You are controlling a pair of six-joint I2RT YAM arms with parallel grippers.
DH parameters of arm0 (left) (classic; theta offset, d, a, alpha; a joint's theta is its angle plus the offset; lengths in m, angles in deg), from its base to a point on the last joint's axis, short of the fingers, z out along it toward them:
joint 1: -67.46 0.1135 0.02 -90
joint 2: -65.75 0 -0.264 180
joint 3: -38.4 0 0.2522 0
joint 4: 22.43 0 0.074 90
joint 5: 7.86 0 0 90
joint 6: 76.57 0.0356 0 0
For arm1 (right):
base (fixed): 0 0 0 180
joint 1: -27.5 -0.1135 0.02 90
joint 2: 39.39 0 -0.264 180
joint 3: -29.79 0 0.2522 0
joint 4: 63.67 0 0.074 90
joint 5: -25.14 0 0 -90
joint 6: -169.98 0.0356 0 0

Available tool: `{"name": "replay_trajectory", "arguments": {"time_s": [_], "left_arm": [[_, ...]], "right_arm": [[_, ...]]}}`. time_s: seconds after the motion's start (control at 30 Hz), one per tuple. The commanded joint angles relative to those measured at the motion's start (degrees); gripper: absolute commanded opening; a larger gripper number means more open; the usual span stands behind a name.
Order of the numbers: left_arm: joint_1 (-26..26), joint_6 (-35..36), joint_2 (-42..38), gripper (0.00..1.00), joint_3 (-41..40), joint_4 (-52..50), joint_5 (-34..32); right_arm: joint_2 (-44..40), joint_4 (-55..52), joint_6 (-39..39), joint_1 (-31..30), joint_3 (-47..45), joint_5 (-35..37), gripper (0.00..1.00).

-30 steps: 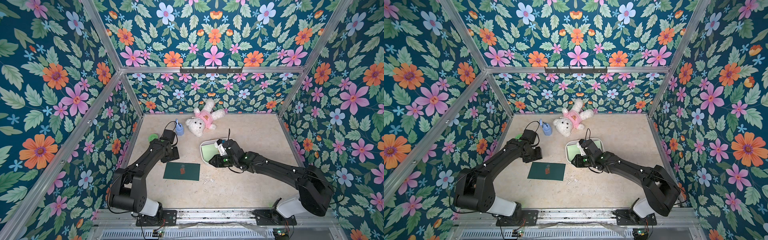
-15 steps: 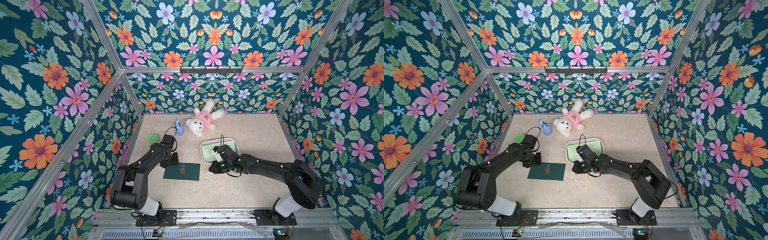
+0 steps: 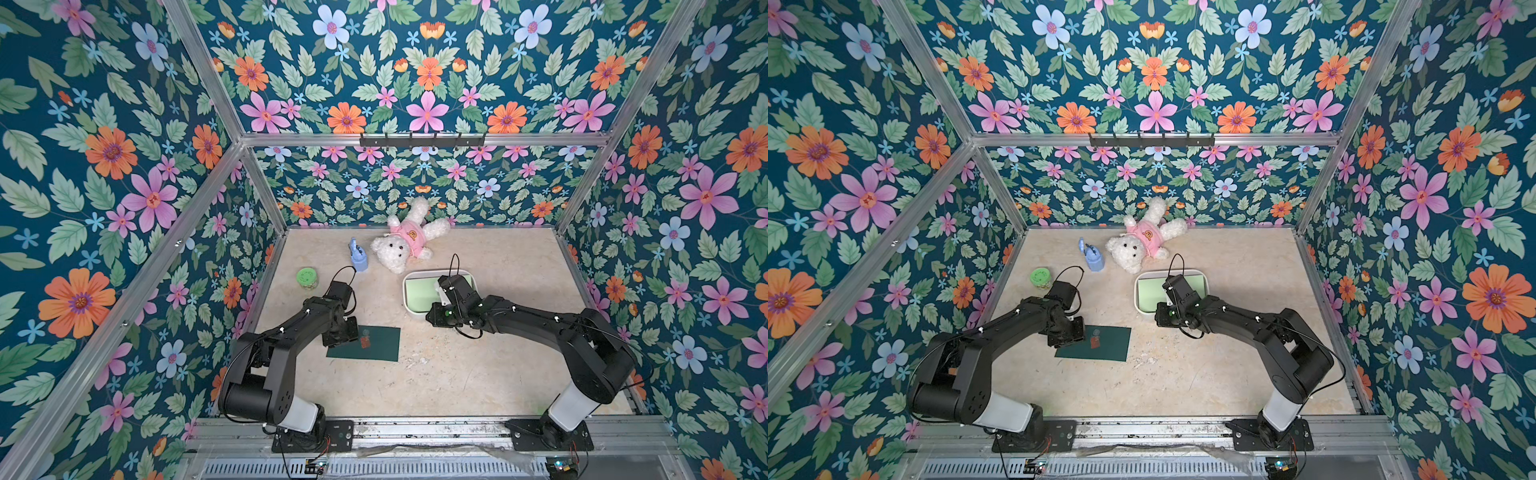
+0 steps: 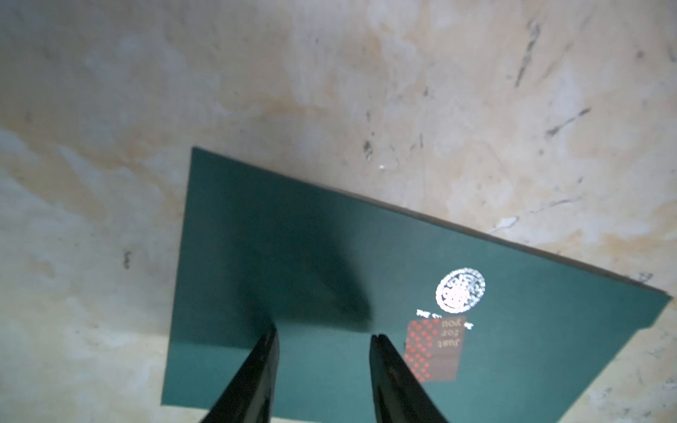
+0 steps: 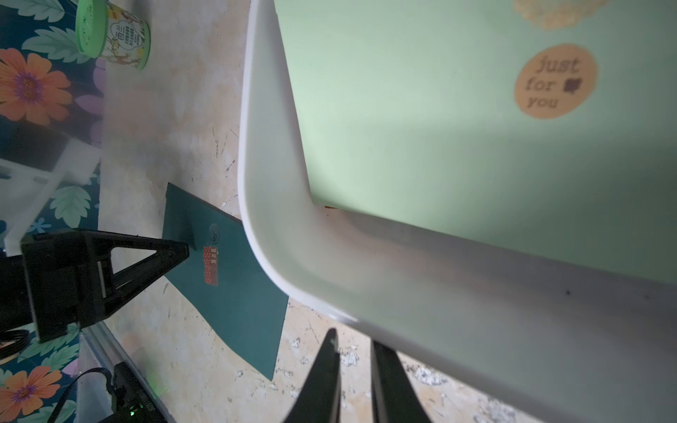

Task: Put the sealed envelopes into the storage box
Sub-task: Adjust the storage box at the center of the board, then pick up the envelope from the center of the board.

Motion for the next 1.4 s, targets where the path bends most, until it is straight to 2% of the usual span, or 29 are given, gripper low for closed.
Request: {"name": "replay_trajectory", "arguments": {"time_s": [0.0, 0.2, 0.33, 0.6, 0.93, 1.03, 1.17, 1.37], "left_arm": [[-0.22, -1.22, -1.29, 0.47, 0.65, -0.88, 1.01], [-0.22, 0.00, -3.23, 0.49, 6.10, -5.61, -3.12], [0.08, 3.24, -0.60, 0.51, 8.11, -5.63, -6.28], [0.50, 6.58, 0.11, 0.54, 2.40, 3.73, -4.35], [-0.78, 2.42, -1.28, 0.52, -4.91, 6.55, -2.34], [-3.08, 0.33, -2.53, 0.52, -7.22, 5.96, -1.68], [-10.62, -4.28, -2.80, 0.52, -6.70, 2.75, -3.04], [-11.74, -8.40, -5.38, 0.53, -5.80, 0.43, -3.02]], "right_arm": [[-0.69, -1.91, -1.80, -0.37, 0.51, -0.79, 0.25], [-0.67, -2.19, -0.10, -5.89, 1.53, -0.97, 0.39], [1.28, 0.92, 3.64, -9.38, 1.24, 0.11, 0.45], [0.03, 10.68, 12.85, -11.41, -2.81, 1.88, 0.50], [0.14, 16.70, 18.44, -11.37, -6.51, 0.97, 0.54], [0.49, 18.11, 19.52, -11.34, -7.42, 0.91, 0.55], [0.94, 18.15, 20.25, -11.34, -7.92, 0.78, 0.55], [0.93, 17.89, 21.21, -10.98, -9.32, 1.33, 0.60]]}}
